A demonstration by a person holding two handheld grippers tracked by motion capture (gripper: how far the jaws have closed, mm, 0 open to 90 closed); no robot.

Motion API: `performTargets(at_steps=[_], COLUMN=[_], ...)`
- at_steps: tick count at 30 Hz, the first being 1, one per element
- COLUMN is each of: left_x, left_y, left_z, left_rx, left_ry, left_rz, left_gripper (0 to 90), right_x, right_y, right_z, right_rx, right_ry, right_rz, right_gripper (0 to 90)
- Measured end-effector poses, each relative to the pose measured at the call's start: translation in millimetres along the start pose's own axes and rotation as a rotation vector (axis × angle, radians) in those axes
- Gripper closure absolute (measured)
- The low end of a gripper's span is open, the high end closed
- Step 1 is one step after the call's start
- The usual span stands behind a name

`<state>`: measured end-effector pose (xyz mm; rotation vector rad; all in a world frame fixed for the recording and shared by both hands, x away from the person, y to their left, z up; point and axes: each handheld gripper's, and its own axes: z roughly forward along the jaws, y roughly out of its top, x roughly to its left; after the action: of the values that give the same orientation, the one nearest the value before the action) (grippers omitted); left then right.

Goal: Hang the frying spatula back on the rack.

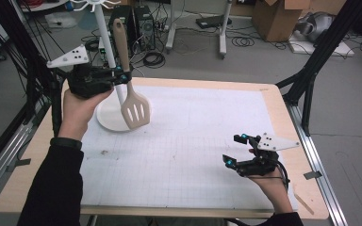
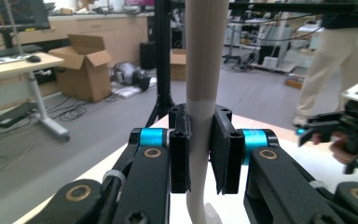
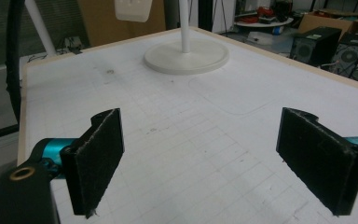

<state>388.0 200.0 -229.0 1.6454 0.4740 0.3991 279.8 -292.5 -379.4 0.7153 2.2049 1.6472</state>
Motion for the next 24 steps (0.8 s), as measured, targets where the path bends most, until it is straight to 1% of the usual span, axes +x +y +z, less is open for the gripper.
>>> performTargets(at_steps=[2,4,5,6,7,10,11,14,15,18,19,20,21,23,24], left_x=[4.8,9.1,12.2,12.2,14.7,22.8,22.8,27.8,28.8,30.1,30.8,33.1,33.1,35.1,35.9], left_y=[3.1,5.3,6.1,6.1,6.3,3.4,3.4,0.4,-0.4,-0.7,-0.8,-0.4,-0.4,1.1,1.6], left_z=[1.9,3.5,4.4,4.4,4.9,5.8,5.8,8.1,9.2,11.5,12.3,13.3,13.3,13.8,14.0], left_rx=[0.0,0.009,0.015,0.015,0.018,0.008,0.008,0.019,0.017,0.004,0.005,0.022,0.022,0.013,0.005], left_ry=[0.013,0.036,0.058,0.058,0.074,0.104,0.104,0.122,0.127,0.126,0.13,0.137,0.137,0.147,0.144], left_rz=[-0.011,-0.02,-0.024,-0.024,-0.028,-0.061,-0.061,-0.073,-0.079,-0.077,-0.077,-0.081,-0.081,-0.082,-0.085], left_gripper=[78.4,78.4,78.4,78.4,78.4,78.4,78.4,78.4,78.4,78.4,78.4,78.4,78.4,78.4,78.4], right_x=[-1.2,-1.1,-2.0,-2.0,-1.9,-2.6,-2.8,-2.8,-3.0,-3.2,-3.3,-2.8,-2.8,-2.2,-2.3], right_y=[0.0,-0.3,-0.3,-0.3,-0.4,-0.5,-0.6,-0.6,-0.7,-0.9,-1.0,-0.9,-0.9,-0.8,-0.8], right_z=[-1.2,-2.1,-2.6,-2.6,-3.0,-4.1,-4.3,-4.7,-4.9,-4.6,-4.5,-4.1,-4.1,-3.9,-4.1], right_rx=[-0.007,-0.003,-0.01,-0.01,-0.007,-0.007,-0.009,-0.011,-0.008,-0.007,-0.006,-0.006,-0.006,-0.005,-0.005], right_ry=[-0.001,-0.002,-0.001,-0.001,-0.002,-0.001,0.003,0.004,0.005,0.006,0.006,0.008,0.008,0.009,0.01], right_rz=[-0.004,0.002,-0.001,-0.001,0.001,0.004,0.006,0.006,0.007,0.008,0.007,0.01,0.01,0.009,0.006], right_gripper=[14.1,14.0,14.0,14.0,13.9,13.8,13.8,13.8,13.8,13.8,13.8,13.8,13.8,13.8,13.7])
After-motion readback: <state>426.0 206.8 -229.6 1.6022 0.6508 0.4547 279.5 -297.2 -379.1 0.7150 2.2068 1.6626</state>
